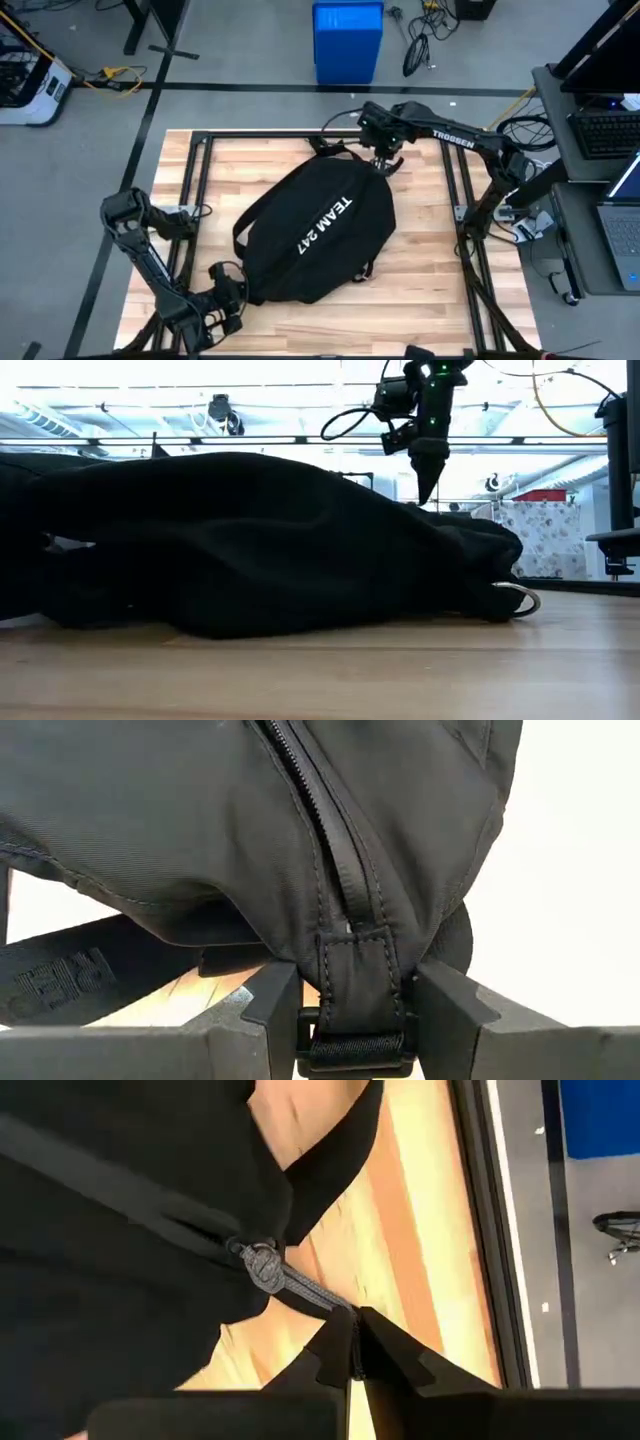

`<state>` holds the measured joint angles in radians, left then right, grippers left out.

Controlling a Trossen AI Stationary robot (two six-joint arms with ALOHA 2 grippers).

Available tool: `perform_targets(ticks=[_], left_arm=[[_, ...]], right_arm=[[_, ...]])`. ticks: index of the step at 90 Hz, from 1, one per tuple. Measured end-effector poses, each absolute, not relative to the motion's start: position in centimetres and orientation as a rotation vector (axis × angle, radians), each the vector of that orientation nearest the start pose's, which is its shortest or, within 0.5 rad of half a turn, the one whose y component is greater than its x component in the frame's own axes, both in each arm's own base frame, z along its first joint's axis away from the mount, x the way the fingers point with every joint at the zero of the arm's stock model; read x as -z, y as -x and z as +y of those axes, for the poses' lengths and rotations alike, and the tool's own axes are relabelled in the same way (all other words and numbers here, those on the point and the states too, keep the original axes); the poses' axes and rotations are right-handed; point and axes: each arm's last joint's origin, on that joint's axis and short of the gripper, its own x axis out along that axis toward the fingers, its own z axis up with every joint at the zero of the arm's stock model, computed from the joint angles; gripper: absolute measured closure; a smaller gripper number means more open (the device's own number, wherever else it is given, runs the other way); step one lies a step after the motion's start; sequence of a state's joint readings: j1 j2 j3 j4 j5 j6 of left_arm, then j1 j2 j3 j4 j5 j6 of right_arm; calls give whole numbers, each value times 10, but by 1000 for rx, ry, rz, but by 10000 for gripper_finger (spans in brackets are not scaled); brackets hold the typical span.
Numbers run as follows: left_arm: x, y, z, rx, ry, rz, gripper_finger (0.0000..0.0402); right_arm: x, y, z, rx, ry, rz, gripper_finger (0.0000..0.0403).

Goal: Unpack backpack
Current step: Open the black backpack, then remove the pink charger cable form the black backpack

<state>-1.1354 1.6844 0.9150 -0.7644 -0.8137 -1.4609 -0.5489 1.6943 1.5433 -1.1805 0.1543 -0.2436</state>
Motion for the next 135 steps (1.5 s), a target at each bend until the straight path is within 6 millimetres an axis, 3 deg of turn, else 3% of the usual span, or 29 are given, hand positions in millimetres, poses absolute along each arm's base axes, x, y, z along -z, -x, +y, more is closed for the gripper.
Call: perform_targets(ticks=[28,42,52,65,76,86,99,109,123,135], left_arm=[[-151,-133,-237,-356,98,752,267],[-151,-134,-237,-358,96,749,267],[-151,-134,-236,-361,88,740,267],[-152,-134,-236,-357,55,709,267],[-152,-135,-236,-360,49,693,267],[-153,-135,-235,-362,33,667,267],[-153,-136,-235,-357,12,655,267],[-153,-136,-235,-359,14,653,267],[-153,-136,-235,-360,15,648,267],[-153,-136,-235,-360,12,649,267]], right_arm=[[-296,-282,-163,418,-32,1382,322],[-306,-288,-146,348,-92,1285,303],[-310,-307,-115,181,-120,1181,300],[-305,-338,-60,-25,37,1110,300],[-288,-358,-16,-183,188,1119,300],[-261,-373,7,-210,318,1180,300],[-228,-389,10,-196,369,1251,300],[-219,-397,2,-128,405,1246,297],[-222,-400,-10,-96,443,1206,280],[-246,-402,-13,-82,467,1148,261]])
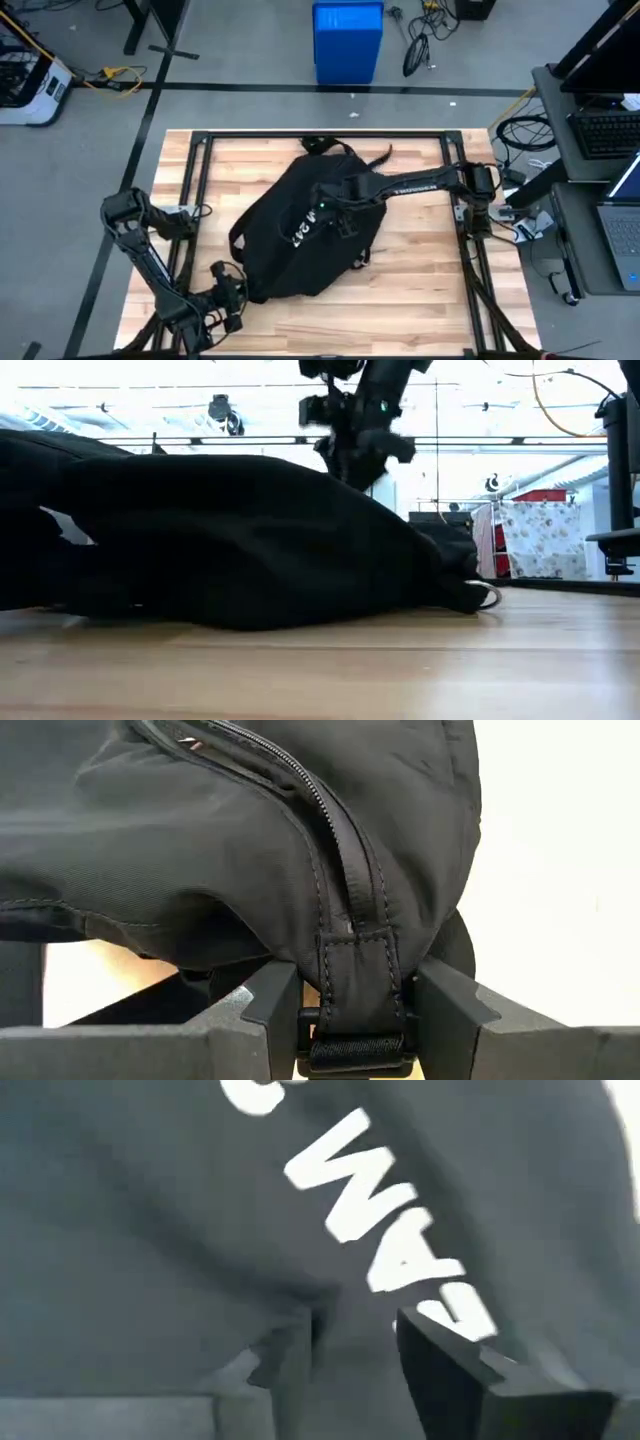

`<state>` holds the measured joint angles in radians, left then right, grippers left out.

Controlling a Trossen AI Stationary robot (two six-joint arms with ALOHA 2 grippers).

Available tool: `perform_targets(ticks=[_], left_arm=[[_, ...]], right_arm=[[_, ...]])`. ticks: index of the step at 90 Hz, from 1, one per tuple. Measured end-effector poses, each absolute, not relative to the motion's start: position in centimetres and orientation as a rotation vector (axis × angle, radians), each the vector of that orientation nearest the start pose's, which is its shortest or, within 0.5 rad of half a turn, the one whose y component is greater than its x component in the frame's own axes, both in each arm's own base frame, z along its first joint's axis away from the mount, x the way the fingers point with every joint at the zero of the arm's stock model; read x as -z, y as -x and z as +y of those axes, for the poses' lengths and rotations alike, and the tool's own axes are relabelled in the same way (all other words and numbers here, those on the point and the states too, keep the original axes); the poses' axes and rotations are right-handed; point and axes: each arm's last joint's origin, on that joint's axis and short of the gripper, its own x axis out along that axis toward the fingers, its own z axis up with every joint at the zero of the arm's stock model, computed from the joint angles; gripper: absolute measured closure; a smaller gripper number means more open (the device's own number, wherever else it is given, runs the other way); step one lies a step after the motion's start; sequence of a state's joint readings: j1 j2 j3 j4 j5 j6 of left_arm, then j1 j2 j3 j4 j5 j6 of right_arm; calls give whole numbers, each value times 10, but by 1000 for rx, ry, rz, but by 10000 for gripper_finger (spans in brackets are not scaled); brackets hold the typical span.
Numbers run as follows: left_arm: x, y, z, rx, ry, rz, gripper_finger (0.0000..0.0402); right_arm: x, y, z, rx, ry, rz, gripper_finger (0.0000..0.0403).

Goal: Unpack backpack
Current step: Remove the pink charger cable form the black backpack

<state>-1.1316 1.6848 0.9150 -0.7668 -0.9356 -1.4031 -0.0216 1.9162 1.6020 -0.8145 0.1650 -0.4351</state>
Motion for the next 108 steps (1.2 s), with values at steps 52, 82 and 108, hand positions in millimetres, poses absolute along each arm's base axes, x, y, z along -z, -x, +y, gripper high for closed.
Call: perform_targets(ticks=[52,82,108], left_arm=[[-154,-144,-230,-375,-25,657,267],[-153,-144,-230,-373,-33,661,267],[-152,-145,-229,-379,-34,668,267]], right_arm=[[-248,-423,-42,-105,498,1033,225],[-226,-424,-69,-185,355,1067,225],[-207,-427,-79,-247,255,1095,245]])
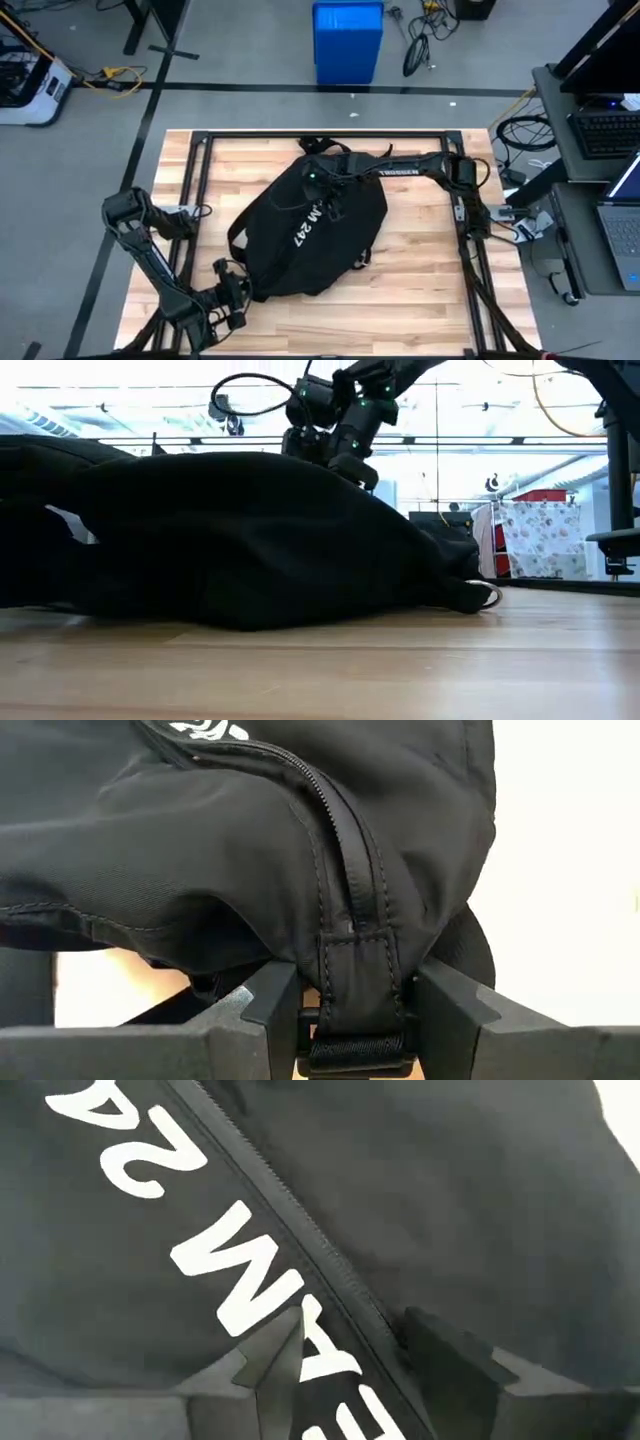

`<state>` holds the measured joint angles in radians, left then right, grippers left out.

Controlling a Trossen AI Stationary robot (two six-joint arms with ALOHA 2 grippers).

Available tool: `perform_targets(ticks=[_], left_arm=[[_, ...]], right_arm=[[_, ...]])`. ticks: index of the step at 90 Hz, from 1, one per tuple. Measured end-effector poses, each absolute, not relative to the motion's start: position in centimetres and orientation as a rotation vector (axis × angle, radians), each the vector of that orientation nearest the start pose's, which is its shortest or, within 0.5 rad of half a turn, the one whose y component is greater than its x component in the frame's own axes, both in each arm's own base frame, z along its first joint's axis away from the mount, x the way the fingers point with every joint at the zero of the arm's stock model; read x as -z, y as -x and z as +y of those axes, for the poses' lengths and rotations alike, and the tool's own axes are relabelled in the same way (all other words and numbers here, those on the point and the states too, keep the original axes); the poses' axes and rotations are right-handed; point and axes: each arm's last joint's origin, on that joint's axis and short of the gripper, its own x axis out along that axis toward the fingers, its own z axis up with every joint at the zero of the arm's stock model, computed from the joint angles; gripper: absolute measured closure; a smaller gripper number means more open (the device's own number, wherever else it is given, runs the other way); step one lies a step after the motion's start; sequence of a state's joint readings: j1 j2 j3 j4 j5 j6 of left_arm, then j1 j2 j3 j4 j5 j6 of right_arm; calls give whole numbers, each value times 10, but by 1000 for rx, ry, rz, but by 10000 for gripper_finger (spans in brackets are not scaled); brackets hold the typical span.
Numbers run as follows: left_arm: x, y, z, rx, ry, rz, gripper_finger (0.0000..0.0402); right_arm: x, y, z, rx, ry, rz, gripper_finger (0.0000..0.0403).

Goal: Unpack backpack
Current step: Remove the pink charger cable form the black backpack

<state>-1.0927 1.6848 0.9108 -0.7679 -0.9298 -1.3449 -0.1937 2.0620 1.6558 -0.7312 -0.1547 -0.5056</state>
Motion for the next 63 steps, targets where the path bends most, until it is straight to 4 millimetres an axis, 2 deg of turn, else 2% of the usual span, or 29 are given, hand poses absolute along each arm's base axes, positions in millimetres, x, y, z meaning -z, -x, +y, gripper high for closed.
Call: perform_targets(ticks=[17,25,33,37,51,63], left_arm=[[-152,-144,-228,-379,-36,670,267],[-152,-144,-228,-380,-38,671,267],[-152,-144,-228,-380,-39,672,267],[-152,-145,-228,-381,-39,672,267],[-152,-146,-227,-389,-36,674,267],[-152,-149,-225,-402,-28,675,267]], right_arm=[[-201,-423,-71,-270,223,1163,259],[-202,-424,-65,-281,230,1172,301],[-204,-423,-60,-300,228,1203,370],[-205,-422,-57,-311,230,1216,388],[-212,-422,-44,-327,230,1252,397],[-228,-425,-27,-331,265,1262,400]])
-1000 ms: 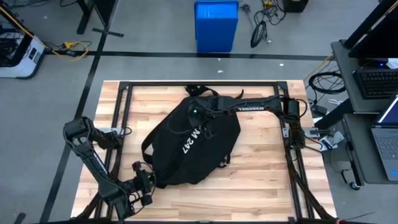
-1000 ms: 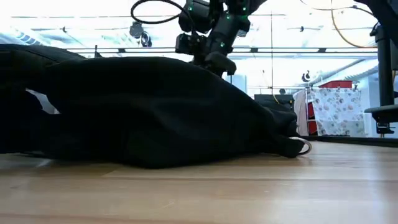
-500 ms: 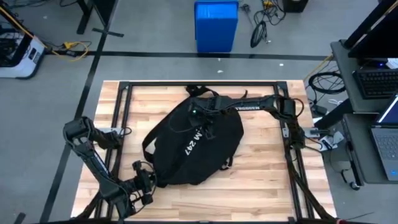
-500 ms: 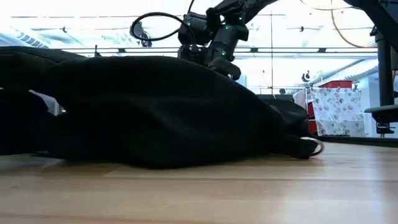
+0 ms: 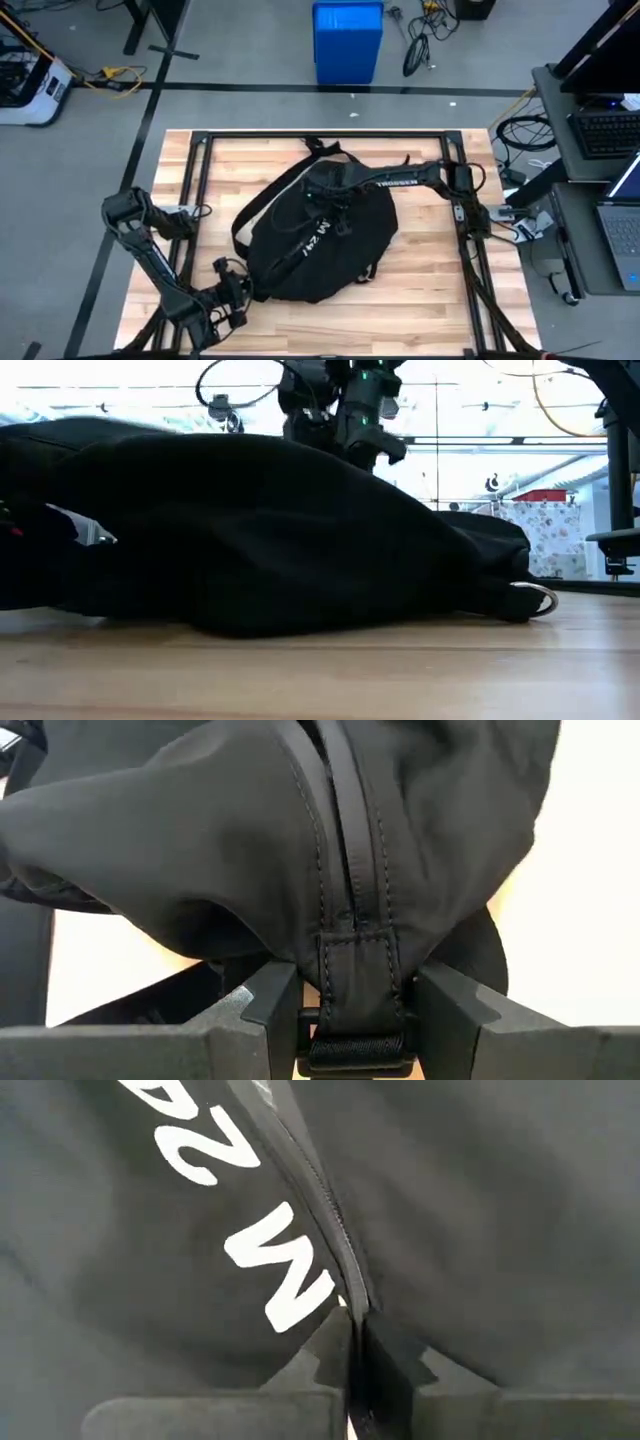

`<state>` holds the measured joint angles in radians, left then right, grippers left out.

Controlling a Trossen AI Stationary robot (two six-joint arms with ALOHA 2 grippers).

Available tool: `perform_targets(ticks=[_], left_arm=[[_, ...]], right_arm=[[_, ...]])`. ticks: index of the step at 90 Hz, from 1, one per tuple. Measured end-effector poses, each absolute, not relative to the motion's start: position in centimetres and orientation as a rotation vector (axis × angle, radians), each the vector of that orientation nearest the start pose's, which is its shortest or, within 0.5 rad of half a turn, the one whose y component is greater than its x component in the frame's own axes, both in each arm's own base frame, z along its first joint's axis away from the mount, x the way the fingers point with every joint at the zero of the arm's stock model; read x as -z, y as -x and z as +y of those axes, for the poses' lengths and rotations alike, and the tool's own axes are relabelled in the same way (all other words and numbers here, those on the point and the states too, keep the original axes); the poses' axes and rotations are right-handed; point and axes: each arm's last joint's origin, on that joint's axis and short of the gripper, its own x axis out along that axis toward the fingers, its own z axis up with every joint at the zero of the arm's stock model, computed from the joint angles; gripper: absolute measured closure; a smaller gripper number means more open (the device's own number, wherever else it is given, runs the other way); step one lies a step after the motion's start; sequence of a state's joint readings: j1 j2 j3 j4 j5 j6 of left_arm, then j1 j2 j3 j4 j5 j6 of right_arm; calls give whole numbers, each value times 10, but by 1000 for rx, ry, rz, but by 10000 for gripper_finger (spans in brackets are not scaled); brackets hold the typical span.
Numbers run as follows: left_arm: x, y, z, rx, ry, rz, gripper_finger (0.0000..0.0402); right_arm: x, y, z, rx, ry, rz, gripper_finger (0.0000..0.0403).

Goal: Unpack backpack
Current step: Remove the pink charger cable form the black backpack

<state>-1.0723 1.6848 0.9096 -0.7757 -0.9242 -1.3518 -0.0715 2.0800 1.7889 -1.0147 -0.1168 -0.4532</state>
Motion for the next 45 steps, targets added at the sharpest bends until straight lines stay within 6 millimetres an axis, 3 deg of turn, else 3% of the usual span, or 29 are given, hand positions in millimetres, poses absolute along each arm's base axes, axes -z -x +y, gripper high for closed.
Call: perform_targets(ticks=[22,45], left_arm=[[-152,-151,-224,-407,-14,682,267],[-166,-157,-235,-366,-45,668,267]], right_arm=[[-266,-427,6,-302,274,1254,401],[-273,-420,51,-327,247,1285,402]])
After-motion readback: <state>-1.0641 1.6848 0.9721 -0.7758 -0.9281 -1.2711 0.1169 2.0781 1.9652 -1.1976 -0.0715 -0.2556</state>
